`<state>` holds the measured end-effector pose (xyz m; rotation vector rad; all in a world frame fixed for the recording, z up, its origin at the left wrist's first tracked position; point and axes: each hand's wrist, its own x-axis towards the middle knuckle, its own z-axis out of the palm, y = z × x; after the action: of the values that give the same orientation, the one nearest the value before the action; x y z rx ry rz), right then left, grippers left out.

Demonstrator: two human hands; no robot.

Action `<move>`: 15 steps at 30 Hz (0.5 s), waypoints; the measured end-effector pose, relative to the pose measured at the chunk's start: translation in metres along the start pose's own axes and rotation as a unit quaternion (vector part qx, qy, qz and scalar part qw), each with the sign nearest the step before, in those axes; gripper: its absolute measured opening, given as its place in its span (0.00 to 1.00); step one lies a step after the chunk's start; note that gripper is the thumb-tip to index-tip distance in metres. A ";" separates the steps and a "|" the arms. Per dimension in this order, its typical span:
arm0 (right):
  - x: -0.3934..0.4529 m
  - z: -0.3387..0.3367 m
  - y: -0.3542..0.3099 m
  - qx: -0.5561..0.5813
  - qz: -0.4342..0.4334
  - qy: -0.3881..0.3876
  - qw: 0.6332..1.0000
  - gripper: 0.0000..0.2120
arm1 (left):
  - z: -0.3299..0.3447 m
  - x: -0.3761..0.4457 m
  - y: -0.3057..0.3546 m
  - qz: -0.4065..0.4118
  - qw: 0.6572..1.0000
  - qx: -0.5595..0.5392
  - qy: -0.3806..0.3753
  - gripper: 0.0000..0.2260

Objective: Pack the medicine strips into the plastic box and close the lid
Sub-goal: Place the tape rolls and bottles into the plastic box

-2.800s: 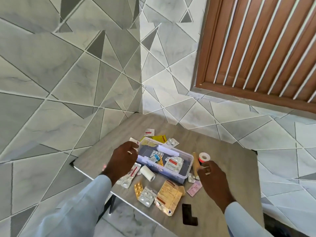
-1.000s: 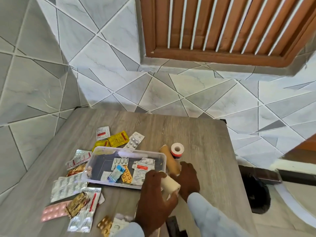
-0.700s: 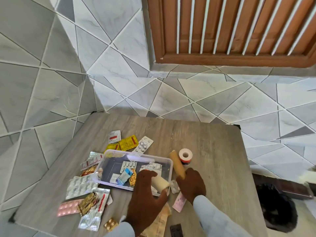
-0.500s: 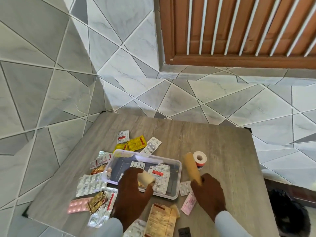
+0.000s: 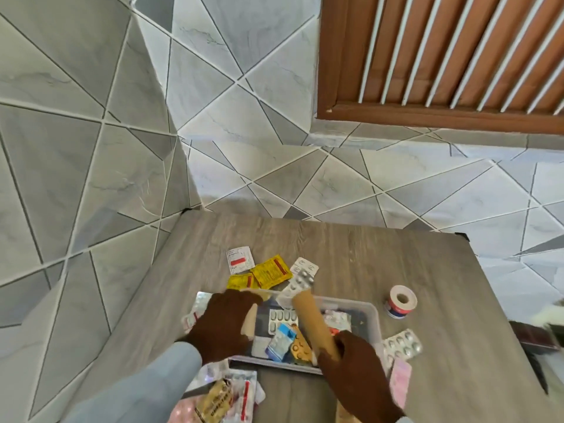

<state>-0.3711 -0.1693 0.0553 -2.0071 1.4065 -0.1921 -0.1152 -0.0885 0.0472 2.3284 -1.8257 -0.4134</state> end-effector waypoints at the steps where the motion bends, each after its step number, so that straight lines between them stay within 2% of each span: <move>1: -0.001 0.011 -0.009 -0.017 0.006 -0.012 1.000 0.11 | -0.002 0.001 -0.002 0.024 0.999 0.023 -0.024 0.33; 3: -0.003 0.031 -0.028 -0.043 0.020 -0.030 0.998 0.13 | -0.003 0.004 -0.013 0.064 0.996 0.052 -0.034 0.34; 5: 0.000 0.046 -0.047 -0.060 0.024 -0.036 0.997 0.16 | 0.005 0.006 -0.028 0.121 0.988 0.091 0.009 0.35; 7: 0.008 0.058 -0.063 -0.067 0.027 -0.036 0.997 0.17 | 0.011 0.008 -0.036 0.150 0.984 0.099 0.004 0.35; 15: 0.034 0.069 -0.091 -0.122 0.023 -0.028 0.992 0.17 | 0.008 0.011 -0.051 0.127 0.989 0.071 -0.017 0.35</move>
<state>-0.2533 -0.1516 0.0476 -2.1547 1.4992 0.0606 -0.0684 -0.0861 0.0242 2.1429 -2.1992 -0.2992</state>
